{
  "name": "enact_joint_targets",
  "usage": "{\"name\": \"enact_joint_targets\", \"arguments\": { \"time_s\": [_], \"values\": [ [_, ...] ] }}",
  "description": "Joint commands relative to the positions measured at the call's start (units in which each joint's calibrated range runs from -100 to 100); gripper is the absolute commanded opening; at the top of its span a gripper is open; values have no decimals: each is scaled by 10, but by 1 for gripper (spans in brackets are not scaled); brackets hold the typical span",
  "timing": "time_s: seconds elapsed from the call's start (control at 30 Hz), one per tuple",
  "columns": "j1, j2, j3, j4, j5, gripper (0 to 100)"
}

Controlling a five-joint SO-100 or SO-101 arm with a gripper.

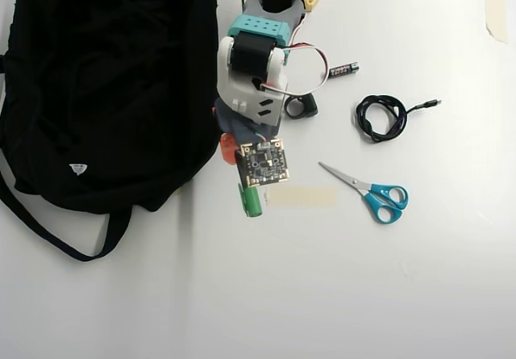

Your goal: Put the green marker into the black bag

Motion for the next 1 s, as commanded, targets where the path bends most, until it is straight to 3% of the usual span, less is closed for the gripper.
{"name": "enact_joint_targets", "arguments": {
  "time_s": [0.0,0.2,0.67,0.97],
  "values": [
    [2,-83,0,6,-30,2],
    [1,-154,81,6,-54,2],
    [24,-469,446,5,-82,2],
    [-31,-606,576,3,-66,2]
  ]
}}
